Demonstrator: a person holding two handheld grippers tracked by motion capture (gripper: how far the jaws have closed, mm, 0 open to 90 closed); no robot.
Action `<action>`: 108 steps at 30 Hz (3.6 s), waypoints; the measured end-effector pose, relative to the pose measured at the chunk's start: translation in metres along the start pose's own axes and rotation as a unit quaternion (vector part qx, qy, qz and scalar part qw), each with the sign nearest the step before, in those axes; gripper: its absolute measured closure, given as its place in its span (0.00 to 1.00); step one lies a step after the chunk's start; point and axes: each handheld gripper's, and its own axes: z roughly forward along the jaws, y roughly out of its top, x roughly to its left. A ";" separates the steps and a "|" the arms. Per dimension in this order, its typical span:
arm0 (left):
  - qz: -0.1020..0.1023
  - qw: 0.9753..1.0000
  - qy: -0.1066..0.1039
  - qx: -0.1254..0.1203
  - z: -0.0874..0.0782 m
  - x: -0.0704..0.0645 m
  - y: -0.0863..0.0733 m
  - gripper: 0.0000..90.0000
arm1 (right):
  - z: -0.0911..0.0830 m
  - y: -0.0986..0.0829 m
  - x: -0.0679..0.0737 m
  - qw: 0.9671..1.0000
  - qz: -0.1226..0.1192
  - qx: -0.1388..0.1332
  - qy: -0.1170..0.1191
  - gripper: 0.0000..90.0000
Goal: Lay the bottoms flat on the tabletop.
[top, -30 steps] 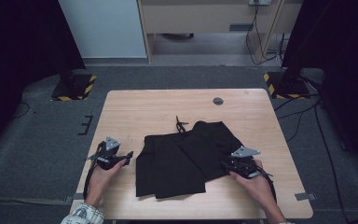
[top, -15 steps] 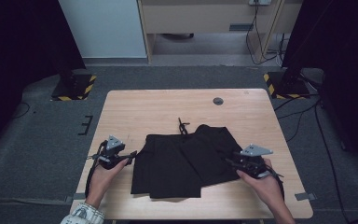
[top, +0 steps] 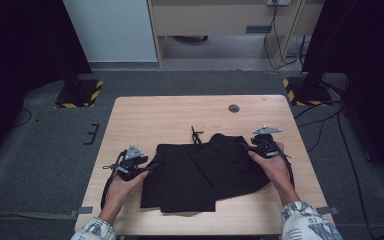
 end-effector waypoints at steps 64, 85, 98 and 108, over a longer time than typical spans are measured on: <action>0.010 0.999 0.025 -0.022 -0.003 -0.007 -0.001 0.43 | -0.048 -0.069 0.067 0.987 -0.075 0.006 0.140 0.69; 0.039 0.998 0.005 0.056 0.017 -0.012 -0.008 0.82 | -0.074 -0.047 0.020 0.995 -0.006 -0.044 0.086 0.55; 0.036 0.999 -0.020 0.014 -0.009 -0.023 0.000 0.95 | -0.046 -0.048 -0.006 0.999 0.024 -0.010 0.037 0.62; 0.038 0.999 0.014 0.005 -0.008 -0.023 0.004 0.95 | -0.050 -0.045 -0.020 0.999 0.040 -0.008 0.004 0.70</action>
